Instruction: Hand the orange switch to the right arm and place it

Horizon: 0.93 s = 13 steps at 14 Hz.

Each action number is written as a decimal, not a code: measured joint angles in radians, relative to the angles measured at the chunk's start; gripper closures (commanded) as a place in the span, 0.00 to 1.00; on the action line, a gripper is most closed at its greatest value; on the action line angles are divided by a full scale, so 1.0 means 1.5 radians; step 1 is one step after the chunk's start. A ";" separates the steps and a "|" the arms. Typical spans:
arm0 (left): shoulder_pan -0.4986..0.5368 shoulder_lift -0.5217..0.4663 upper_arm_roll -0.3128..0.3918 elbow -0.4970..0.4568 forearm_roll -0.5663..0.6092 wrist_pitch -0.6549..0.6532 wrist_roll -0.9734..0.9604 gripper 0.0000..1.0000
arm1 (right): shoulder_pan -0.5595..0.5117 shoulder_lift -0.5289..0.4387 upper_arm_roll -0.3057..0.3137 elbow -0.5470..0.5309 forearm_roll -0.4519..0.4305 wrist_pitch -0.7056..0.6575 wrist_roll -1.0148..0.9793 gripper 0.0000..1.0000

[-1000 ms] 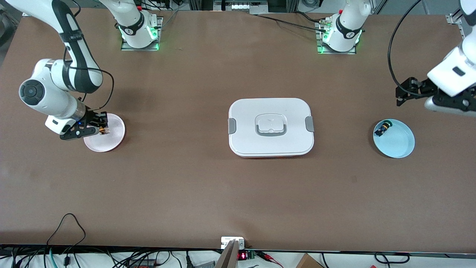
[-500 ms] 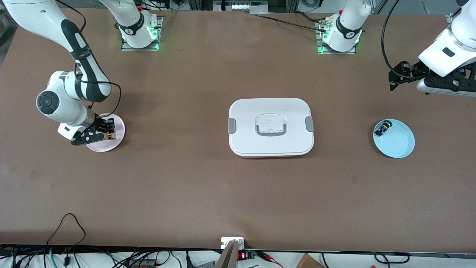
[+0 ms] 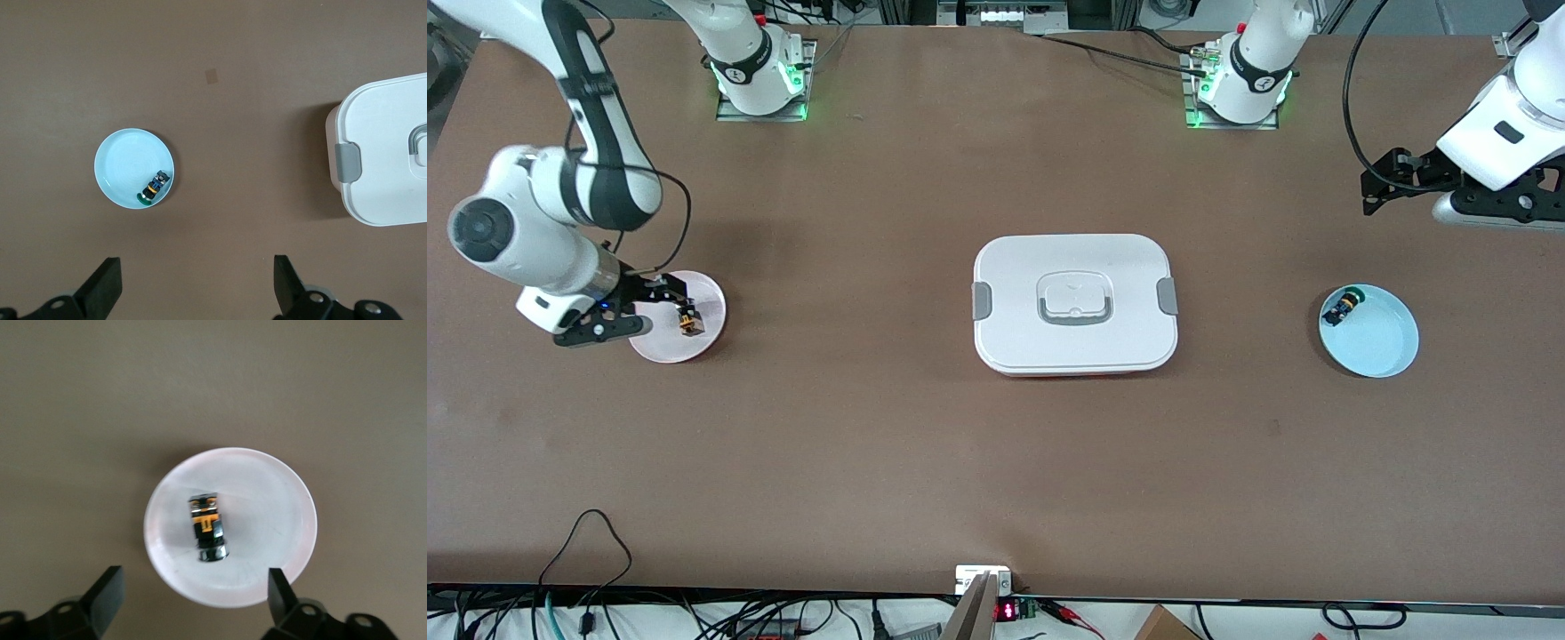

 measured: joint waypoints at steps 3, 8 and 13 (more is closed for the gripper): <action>0.000 0.003 -0.001 0.006 0.000 -0.002 -0.002 0.00 | 0.032 -0.087 0.005 0.065 0.000 -0.135 0.028 0.00; 0.000 0.004 -0.001 0.007 0.000 -0.004 -0.021 0.00 | 0.059 -0.147 0.006 0.197 0.023 -0.323 0.028 0.00; 0.000 0.004 -0.001 0.007 0.000 -0.004 -0.023 0.00 | 0.059 -0.154 0.001 0.224 0.092 -0.401 0.029 0.00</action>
